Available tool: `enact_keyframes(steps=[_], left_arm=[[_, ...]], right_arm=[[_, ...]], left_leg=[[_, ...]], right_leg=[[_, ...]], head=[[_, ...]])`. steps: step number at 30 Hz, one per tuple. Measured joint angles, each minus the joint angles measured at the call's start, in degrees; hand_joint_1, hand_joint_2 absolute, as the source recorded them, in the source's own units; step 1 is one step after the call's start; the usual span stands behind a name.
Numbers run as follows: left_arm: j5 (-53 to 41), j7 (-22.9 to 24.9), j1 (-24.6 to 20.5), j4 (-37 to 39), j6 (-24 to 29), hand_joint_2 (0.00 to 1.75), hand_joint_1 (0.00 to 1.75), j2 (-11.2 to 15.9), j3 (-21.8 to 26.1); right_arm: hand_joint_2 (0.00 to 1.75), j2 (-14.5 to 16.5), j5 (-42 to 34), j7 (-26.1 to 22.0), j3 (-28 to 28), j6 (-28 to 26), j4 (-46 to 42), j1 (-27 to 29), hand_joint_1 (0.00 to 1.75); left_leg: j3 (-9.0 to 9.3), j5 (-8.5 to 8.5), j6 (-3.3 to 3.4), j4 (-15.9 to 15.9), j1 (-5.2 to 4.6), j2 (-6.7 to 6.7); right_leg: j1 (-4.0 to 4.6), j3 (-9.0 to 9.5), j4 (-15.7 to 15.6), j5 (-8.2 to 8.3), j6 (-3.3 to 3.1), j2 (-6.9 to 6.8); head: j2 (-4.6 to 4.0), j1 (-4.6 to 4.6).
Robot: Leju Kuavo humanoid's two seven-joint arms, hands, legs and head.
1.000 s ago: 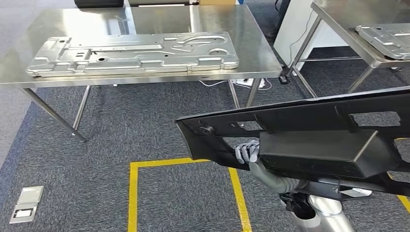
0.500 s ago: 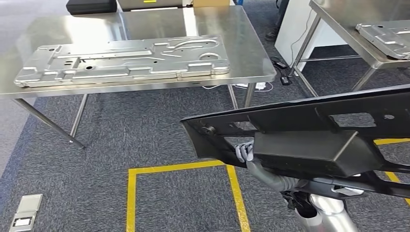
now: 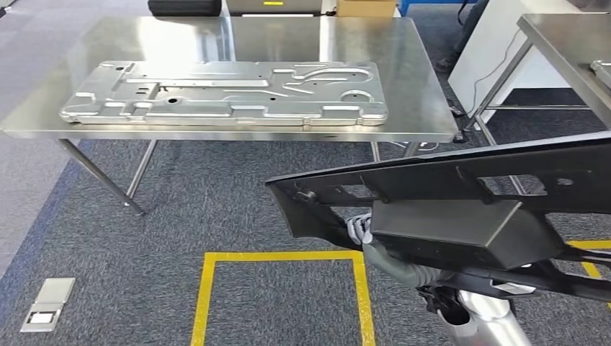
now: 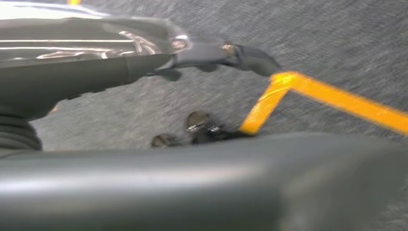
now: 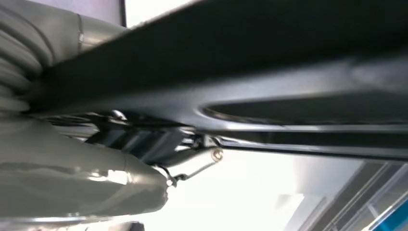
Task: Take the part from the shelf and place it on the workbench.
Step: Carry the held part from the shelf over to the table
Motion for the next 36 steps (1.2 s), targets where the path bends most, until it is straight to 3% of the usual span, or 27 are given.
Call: enact_keyframes(steps=[2, 3, 4, 5, 7, 8, 11, 14, 15, 17, 18, 19, 20, 22, 23, 24, 26, 29, 31, 33, 34, 35, 36], left_arm=[[0.0, 0.0, -0.1, 0.0, 0.0, 1.75, 0.00, 0.0, 0.0], [0.0, 0.0, -0.1, 0.0, 0.0, 1.75, 0.00, -0.1, 0.0], [0.0, 0.0, 0.0, 0.0, 0.0, 1.75, 0.00, -0.1, 0.0], [0.0, 0.1, 0.1, 0.0, 0.0, 1.75, 0.00, -0.1, 0.0], [0.0, 0.1, 0.3, 0.0, 0.1, 1.75, 0.00, -0.1, 0.0], [0.0, 0.1, 0.3, 0.0, 0.1, 1.75, 0.00, -0.1, 0.0], [0.0, 0.2, 0.2, 0.0, 0.2, 1.75, 0.00, -0.2, 0.0], [0.0, 0.2, 0.1, 0.0, 0.2, 1.75, 0.00, -0.2, 0.0], [0.0, 0.2, -0.1, 0.0, 0.2, 1.75, 0.00, -0.3, 0.0], [0.0, 0.2, -0.1, 0.0, 0.2, 1.75, 0.00, -0.3, 0.0], [0.0, 0.2, -0.1, 0.0, 0.2, 1.75, 0.00, -0.3, 0.0], [0.0, 0.2, 0.0, 0.0, 0.2, 1.75, 0.00, -0.3, 0.0], [0.0, 0.2, 0.1, 0.0, 0.2, 1.75, 0.00, -0.3, 0.0], [0.0, 0.2, 0.2, 0.0, 0.3, 1.75, 0.00, -0.2, 0.0], [0.0, 0.2, 0.3, 0.0, 0.3, 1.75, 0.00, -0.2, 0.0], [0.0, 0.2, 0.3, 0.0, 0.4, 1.75, 0.00, -0.2, 0.0], [-0.1, 0.2, 0.3, 0.0, 0.6, 1.75, 0.00, -0.2, -0.1], [-0.1, 0.2, 0.2, 0.0, 0.6, 1.75, 0.00, -0.2, -0.2], [-0.2, 0.1, 0.1, 0.0, 0.6, 1.75, 0.00, -0.2, -0.3], [-0.2, 0.2, 0.2, 0.0, 0.6, 1.75, 0.00, -0.2, -0.3], [-0.2, 0.2, 0.2, 0.0, 0.6, 1.75, 0.00, -0.2, -0.3], [-0.2, 0.2, 0.3, 0.0, 0.6, 1.75, 0.00, -0.3, -0.3], [-0.2, 0.2, 0.3, 0.0, 0.6, 1.75, 0.00, -0.3, -0.3]], right_arm=[[1.75, -0.3, 0.0, 0.0, 0.1, 0.0, 0.1, 0.1, 1.75], [1.75, -0.5, 0.0, 0.0, 0.1, 0.0, 0.1, 0.2, 1.75], [1.75, -0.6, 0.1, 0.0, 0.2, -0.1, 0.2, 0.3, 1.75], [1.75, -0.7, 0.2, 0.1, 0.2, -0.2, 0.2, 0.3, 1.75], [1.75, -0.9, 0.4, 0.1, 0.4, -0.4, 0.3, 0.3, 1.75], [1.75, -1.0, 0.4, 0.1, 0.4, -0.5, 0.4, 0.3, 1.75], [1.75, -1.2, 0.4, 0.1, 0.6, -0.6, 0.7, 0.3, 1.75], [1.75, -1.3, 0.2, 0.0, 0.8, -0.6, 0.7, 0.3, 1.75], [1.75, -1.3, 0.1, 0.0, 0.8, -0.6, 0.7, 0.2, 1.75], [1.75, -1.3, 0.1, 0.0, 0.9, -0.6, 0.7, 0.1, 1.75], [1.75, -1.3, 0.0, 0.0, 0.9, -0.6, 0.8, 0.2, 1.75], [1.75, -1.3, 0.0, 0.0, 0.9, -0.6, 0.8, 0.2, 1.75], [1.75, -1.3, 0.0, 0.0, 0.9, -0.6, 0.9, 0.2, 1.75], [1.75, -1.3, 0.0, 0.0, 1.0, -0.6, 0.9, 0.2, 1.75], [1.75, -1.3, -0.1, 0.0, 1.0, -0.6, 1.0, 0.1, 1.75], [1.75, -1.3, -0.1, -0.1, 1.0, -0.6, 1.0, 0.1, 1.75], [1.75, -1.3, -0.3, -0.1, 1.0, -0.6, 1.0, 0.1, 1.75], [1.75, -1.3, -0.6, -0.1, 1.0, -0.6, 0.8, 0.1, 1.75], [1.75, -1.4, -0.7, -0.2, 1.1, -0.6, 0.9, -0.1, 1.75], [1.75, -1.6, -0.7, -0.2, 1.1, -0.6, 1.0, 0.1, 1.75], [1.75, -1.7, -0.7, -0.2, 1.2, -0.6, 1.1, 0.2, 1.75], [1.75, -1.7, -0.7, -0.2, 1.2, -0.6, 1.1, 0.3, 1.75], [1.75, -1.8, -0.7, -0.2, 1.3, -0.6, 1.2, 0.4, 1.75]], left_leg=[[0.75, -0.42, -0.12, -0.2, 0.50, -1.28], [1.15, -0.77, -0.30, -0.2, 0.71, -1.85], [1.68, -1.19, -0.59, -0.2, 0.93, -2.34], [2.38, -1.70, -0.98, -0.2, 1.19, -2.73], [3.83, -2.83, -1.88, -0.2, 1.60, -3.31], [4.23, -3.30, -2.34, -0.1, 1.66, -3.52], [4.18, -3.86, -3.18, -0.1, 1.57, -3.72], [3.75, -4.96, -3.82, 1.5, 1.63, -2.92], [2.49, -5.99, -4.04, 4.1, 1.63, -2.47], [-2.03, -8.29, -4.28, 11.6, 1.61, -1.95], [-4.24, -8.70, -4.28, 14.7, 1.60, -1.89], [-5.71, -8.02, -4.18, 16.1, 1.57, -1.88], [-6.16, -6.11, -3.93, 15.2, 1.52, -1.88], [-4.84, -0.90, -2.99, 9.4, 1.19, -1.81], [-4.02, 0.91, -2.46, 6.8, 0.87, -1.72], [-3.41, 1.66, -1.99, 5.2, 0.56, -1.63], [-2.97, 1.24, -1.36, 4.4, 0.04, -1.51], [-0.57, 0.17, -0.75, 0.9, 0.49, -1.53], [1.11, -0.34, -0.67, -0.8, 0.85, -1.56], [2.12, -1.03, -0.67, -1.1, 0.91, -1.61], [2.71, -1.54, -0.78, -1.1, 0.92, -1.63], [3.43, -2.09, -0.96, -1.1, 0.95, -1.65], [4.28, -2.68, -1.16, -1.1, 0.98, -1.68]], right_leg=[[-0.36, -4.32, 7.0, -2.08, 0.63, 1.44], [-0.59, -6.35, 9.5, -2.20, 0.98, 1.61], [-0.83, -7.62, 10.2, -1.10, 1.34, 1.65], [-1.05, -7.83, 8.7, 1.24, 1.69, 1.65], [-1.40, -6.30, 2.4, 6.63, 2.32, 1.78], [-1.46, -5.44, -0.3, 8.03, 2.43, 1.97], [-1.29, -4.63, -2.8, 7.18, 1.32, 2.51], [-1.54, -3.80, -3.2, 6.37, -0.01, 2.26], [-1.63, -3.36, -3.3, 6.07, -0.36, 2.05], [-1.55, -2.62, -3.3, 5.36, -0.84, 1.70], [-1.49, -2.19, -3.3, 4.98, -0.93, 1.63], [-1.42, -1.65, -3.3, 4.56, -0.98, 1.61], [-1.32, -0.97, -3.3, 4.08, -0.98, 1.63], [-1.20, 0.58, -3.4, 2.99, -0.86, 1.64], [-1.10, 1.19, -3.5, 2.51, -0.66, 1.64], [-1.14, 1.55, -3.6, 2.18, -0.39, 1.63], [-1.25, 1.79, -4.2, 1.99, 0.32, 1.60], [-1.15, 2.23, -4.3, 1.38, 1.11, 1.42], [-1.10, -0.30, 0.5, -0.31, 1.35, 1.53], [-1.12, -5.22, 7.5, -1.81, 1.65, 1.64], [-1.13, -7.10, 9.3, -1.29, 1.81, 1.67], [-1.13, -7.99, 9.1, 0.43, 1.93, 1.67], [-1.13, -7.83, 6.8, 3.17, 1.98, 1.67]], head=[[0.00, 0.04], [0.00, 0.04], [0.00, 0.04], [0.00, 0.05], [0.00, 0.06], [-0.01, 0.06], [-0.01, 0.07], [0.00, 0.00], [0.00, -0.03], [0.00, -0.06], [0.00, -0.06], [0.00, -0.06], [0.00, -0.06], [0.00, -0.05], [0.00, -0.04], [0.00, -0.05], [0.00, -0.09], [0.00, -0.09], [0.00, -0.05], [0.00, -0.04], [0.00, -0.04], [0.00, -0.04], [0.00, -0.04]])
